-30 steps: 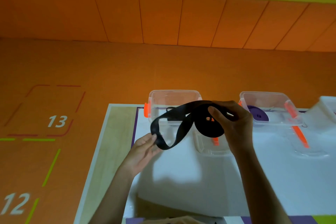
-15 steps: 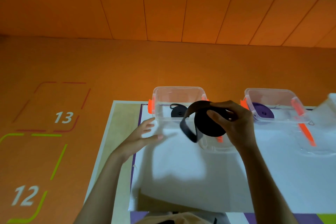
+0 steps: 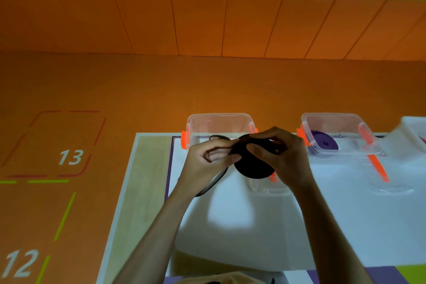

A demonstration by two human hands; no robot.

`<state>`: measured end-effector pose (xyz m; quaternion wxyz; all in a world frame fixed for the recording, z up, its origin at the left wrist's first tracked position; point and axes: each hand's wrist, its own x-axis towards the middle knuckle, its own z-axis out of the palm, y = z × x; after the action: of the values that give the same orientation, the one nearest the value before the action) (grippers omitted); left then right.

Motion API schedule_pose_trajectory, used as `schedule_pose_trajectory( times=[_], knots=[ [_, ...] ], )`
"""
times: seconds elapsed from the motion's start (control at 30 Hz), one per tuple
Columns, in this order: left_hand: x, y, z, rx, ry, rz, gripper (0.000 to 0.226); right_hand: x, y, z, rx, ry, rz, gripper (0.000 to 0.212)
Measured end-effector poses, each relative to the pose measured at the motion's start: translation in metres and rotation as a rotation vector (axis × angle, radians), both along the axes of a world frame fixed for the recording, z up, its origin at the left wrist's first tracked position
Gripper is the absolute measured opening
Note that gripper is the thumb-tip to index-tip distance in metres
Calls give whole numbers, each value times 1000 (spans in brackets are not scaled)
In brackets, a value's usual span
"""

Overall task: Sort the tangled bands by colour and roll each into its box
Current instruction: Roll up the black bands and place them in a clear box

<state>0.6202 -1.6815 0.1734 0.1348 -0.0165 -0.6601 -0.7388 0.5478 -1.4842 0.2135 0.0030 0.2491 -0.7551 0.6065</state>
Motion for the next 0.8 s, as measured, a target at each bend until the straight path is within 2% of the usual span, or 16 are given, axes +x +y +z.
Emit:
schedule_pose_trajectory(
  times=[0.1,0.17,0.27,0.37,0.47,0.53,0.67,0.8],
  knots=[
    [2,0,-4,36,-18,64,34,2,-9,-11,-84,-62,-83,20],
    [2,-3,-2,69,-26,154,28,2,-12,-15,-104,-128,-58,21],
    [-2,-3,1,97,-24,220,18,-3,-10,-11,-3,-179,-10,32],
    [-3,-3,-1,92,-27,182,16,-6,-11,-9,10,-141,-51,31],
    [0,-11,-6,88,-97,95,29,-4,-15,-15,-105,-163,-65,25],
    [0,-16,-6,130,-117,95,33,-1,-16,-21,-105,-196,-11,28],
    [-6,-11,-1,193,-104,158,26,-3,-18,-22,-62,-216,62,27],
    [-1,-16,-8,154,-175,129,24,-4,-25,-21,-124,-225,-57,27]
  ],
)
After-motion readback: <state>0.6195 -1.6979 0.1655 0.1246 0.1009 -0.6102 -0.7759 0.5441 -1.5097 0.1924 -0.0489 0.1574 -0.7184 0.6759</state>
